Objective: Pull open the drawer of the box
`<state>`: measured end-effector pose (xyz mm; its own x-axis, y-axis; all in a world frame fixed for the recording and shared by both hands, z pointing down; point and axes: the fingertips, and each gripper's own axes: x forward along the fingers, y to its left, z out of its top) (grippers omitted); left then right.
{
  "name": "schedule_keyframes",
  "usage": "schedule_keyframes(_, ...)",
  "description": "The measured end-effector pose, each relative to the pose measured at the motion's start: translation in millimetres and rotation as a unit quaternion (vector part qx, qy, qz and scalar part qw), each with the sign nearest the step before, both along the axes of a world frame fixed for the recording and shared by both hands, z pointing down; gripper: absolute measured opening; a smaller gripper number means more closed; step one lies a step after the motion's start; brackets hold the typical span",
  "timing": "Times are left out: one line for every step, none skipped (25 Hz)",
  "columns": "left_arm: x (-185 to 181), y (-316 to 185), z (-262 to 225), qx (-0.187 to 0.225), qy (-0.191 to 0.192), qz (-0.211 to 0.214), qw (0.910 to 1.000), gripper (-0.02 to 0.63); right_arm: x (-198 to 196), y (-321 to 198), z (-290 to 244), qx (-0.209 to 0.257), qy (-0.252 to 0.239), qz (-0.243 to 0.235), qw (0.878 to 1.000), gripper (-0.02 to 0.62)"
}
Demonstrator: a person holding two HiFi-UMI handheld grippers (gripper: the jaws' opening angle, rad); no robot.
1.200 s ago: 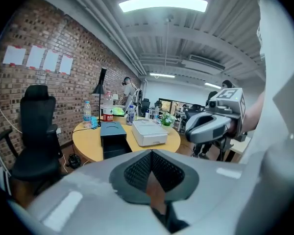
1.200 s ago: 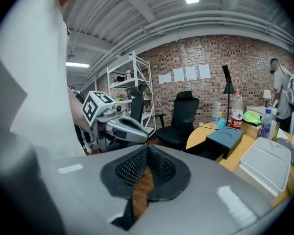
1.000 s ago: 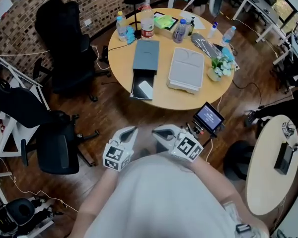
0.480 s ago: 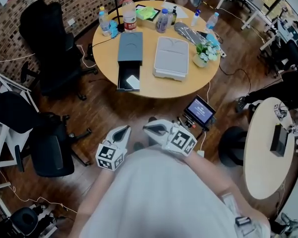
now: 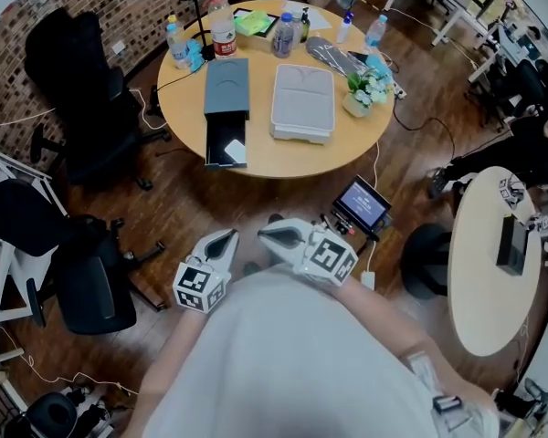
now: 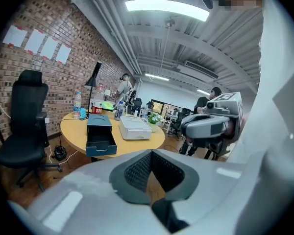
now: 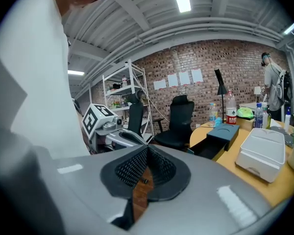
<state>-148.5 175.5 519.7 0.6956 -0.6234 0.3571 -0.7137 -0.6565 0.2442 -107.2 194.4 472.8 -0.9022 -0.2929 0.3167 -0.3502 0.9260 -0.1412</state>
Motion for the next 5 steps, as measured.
schedule_keyframes(0.0,-1.2,-0.7,0.0,-0.001,0.001,1.0,0.005,0.9,-1.4,-0.5,0.0,-0.001,0.002,1.0,0.002)
schedule_keyframes(0.5,-2.4,-1.4,0.0,-0.002,0.001,1.0,0.005,1.6,-2.7,-1.7,-0.001,-0.004,0.005,1.0,0.002)
schedule_keyframes(1.7,-3.4,-2.1,0.0,-0.002,0.002,1.0,0.005,2.2,-3.8,-3.3,-0.001,-0.008,0.008,1.0,0.002)
schedule_keyframes(3.3,-4.0,-2.7,0.0,-0.002,0.003,1.0,0.005,2.8,-4.5,-4.8,0.0,-0.012,0.01,1.0,0.002)
schedule_keyframes(5.1,-4.6,-3.2,0.0,-0.003,0.005,1.0,0.005,3.6,-5.1,-6.2,0.0,-0.014,0.013,1.0,0.002)
